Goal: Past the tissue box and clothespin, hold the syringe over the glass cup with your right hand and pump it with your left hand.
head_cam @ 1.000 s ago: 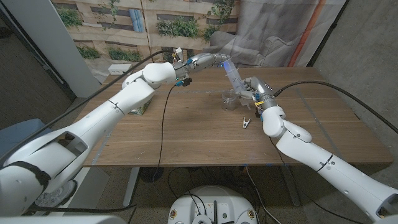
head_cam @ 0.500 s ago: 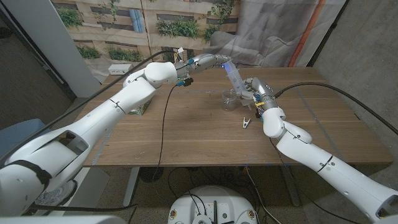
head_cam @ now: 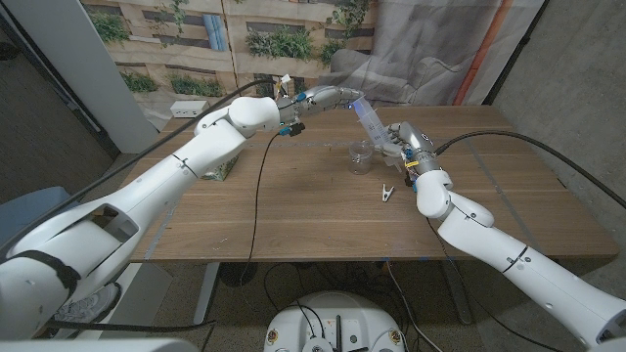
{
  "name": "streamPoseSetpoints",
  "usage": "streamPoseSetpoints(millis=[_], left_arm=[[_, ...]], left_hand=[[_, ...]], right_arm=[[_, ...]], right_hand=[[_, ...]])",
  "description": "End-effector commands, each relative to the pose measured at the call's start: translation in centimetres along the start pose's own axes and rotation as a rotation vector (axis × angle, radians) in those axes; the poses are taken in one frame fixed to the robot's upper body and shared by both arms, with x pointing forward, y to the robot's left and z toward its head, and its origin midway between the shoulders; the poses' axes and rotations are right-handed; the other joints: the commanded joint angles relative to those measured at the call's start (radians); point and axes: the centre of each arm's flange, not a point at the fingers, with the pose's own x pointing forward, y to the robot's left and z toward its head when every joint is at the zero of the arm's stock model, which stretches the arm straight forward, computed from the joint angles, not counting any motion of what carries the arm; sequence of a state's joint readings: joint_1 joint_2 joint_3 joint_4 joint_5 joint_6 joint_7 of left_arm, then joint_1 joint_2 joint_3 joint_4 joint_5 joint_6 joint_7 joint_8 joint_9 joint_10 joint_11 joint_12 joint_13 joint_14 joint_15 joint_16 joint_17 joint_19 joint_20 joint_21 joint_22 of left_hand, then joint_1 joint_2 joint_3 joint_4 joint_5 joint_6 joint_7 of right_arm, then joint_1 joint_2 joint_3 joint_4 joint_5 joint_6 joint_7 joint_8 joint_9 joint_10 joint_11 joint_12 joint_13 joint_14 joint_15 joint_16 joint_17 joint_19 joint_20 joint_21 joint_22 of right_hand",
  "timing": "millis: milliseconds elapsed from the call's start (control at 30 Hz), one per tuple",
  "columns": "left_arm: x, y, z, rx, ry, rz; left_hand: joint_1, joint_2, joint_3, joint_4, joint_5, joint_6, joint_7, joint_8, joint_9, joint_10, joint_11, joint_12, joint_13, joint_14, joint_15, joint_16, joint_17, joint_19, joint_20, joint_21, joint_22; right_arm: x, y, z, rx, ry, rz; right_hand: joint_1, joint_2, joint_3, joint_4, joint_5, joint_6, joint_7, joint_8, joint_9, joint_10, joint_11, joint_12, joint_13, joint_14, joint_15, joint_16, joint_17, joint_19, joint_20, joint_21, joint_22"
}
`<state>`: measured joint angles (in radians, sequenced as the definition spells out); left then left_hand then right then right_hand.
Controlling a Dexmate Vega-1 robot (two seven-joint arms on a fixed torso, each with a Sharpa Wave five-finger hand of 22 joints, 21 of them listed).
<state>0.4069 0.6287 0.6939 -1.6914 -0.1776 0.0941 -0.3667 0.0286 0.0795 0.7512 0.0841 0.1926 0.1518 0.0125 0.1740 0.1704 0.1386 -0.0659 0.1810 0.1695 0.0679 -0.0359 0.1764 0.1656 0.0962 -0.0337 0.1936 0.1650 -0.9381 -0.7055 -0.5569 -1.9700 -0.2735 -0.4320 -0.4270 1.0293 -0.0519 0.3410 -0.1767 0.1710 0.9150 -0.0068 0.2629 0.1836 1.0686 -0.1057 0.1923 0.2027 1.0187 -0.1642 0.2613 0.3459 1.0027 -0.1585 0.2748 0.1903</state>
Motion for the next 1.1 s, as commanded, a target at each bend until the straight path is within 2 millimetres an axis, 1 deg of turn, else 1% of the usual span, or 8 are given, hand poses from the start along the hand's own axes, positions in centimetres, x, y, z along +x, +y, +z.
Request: streamPoseSetpoints(millis=[33, 133, 200, 533, 1100], left_arm=[[0.8, -0.5, 0.2, -0.001, 0.002, -0.022], [1.0, -0.6, 0.4, 0.003, 0.001, -0.027], [1.1, -0.6, 0.4, 0.005, 0.002, -0.029], [2.0, -0.9, 0.2, -0.009, -0.001, -0.049], [3.2, -0.6, -0.2, -0.011, -0.005, -0.077]], left_hand=[[-0.008, 0.074, 0.001, 0.007, 0.000, 0.007, 0.005, 0.007, 0.003, 0.001, 0.006, 0.005, 0.003, 0.004, -0.046, -0.001, 0.003, 0.009, -0.047, -0.002, 0.006], [-0.008, 0.074, 0.001, 0.007, 0.000, 0.007, 0.004, 0.007, 0.003, 0.002, 0.006, 0.006, 0.003, 0.004, -0.047, -0.001, 0.003, 0.009, -0.047, -0.002, 0.006], [-0.008, 0.074, 0.001, 0.008, 0.000, 0.007, 0.004, 0.007, 0.003, 0.002, 0.006, 0.006, 0.003, 0.004, -0.047, -0.001, 0.002, 0.009, -0.047, -0.002, 0.006], [-0.007, 0.073, 0.001, 0.009, 0.001, 0.007, 0.005, 0.007, 0.003, 0.002, 0.006, 0.006, 0.003, 0.005, -0.047, -0.001, 0.002, 0.009, -0.048, -0.002, 0.006], [-0.007, 0.072, 0.002, 0.011, 0.001, 0.007, 0.005, 0.007, 0.003, 0.003, 0.005, 0.006, 0.003, 0.008, -0.047, -0.001, 0.002, 0.009, -0.048, -0.002, 0.006]], right_arm=[[0.0, -0.4, -0.4, 0.003, -0.004, -0.009], [0.1, -0.5, -0.4, 0.001, -0.009, -0.008], [0.2, -0.5, -0.5, 0.006, -0.007, -0.011], [0.9, -0.7, -0.5, 0.013, -0.015, -0.024], [1.7, -0.8, -0.5, 0.017, -0.009, -0.033]], right_hand=[[-0.106, 0.180, 0.025, 0.018, 0.008, 0.170, -0.116, -0.002, 0.003, 0.047, -0.035, 0.006, 0.004, 0.009, -0.059, -0.004, 0.004, 0.010, -0.051, 0.004, 0.001], [-0.106, 0.179, 0.025, 0.018, 0.008, 0.169, -0.115, -0.003, 0.004, 0.048, -0.035, 0.006, 0.004, 0.009, -0.059, -0.004, 0.005, 0.009, -0.051, 0.004, 0.001], [-0.106, 0.180, 0.026, 0.018, 0.008, 0.169, -0.115, -0.003, 0.004, 0.047, -0.039, 0.006, 0.004, 0.010, -0.059, -0.004, 0.006, 0.009, -0.051, 0.004, 0.001], [-0.105, 0.180, 0.027, 0.017, 0.008, 0.172, -0.116, -0.004, 0.004, 0.048, -0.036, 0.006, 0.004, 0.012, -0.059, -0.003, 0.008, 0.010, -0.051, 0.005, 0.001], [-0.106, 0.179, 0.029, 0.018, 0.008, 0.173, -0.115, -0.007, 0.004, 0.050, -0.035, 0.005, 0.004, 0.013, -0.058, -0.005, 0.010, 0.010, -0.051, 0.006, 0.001]])
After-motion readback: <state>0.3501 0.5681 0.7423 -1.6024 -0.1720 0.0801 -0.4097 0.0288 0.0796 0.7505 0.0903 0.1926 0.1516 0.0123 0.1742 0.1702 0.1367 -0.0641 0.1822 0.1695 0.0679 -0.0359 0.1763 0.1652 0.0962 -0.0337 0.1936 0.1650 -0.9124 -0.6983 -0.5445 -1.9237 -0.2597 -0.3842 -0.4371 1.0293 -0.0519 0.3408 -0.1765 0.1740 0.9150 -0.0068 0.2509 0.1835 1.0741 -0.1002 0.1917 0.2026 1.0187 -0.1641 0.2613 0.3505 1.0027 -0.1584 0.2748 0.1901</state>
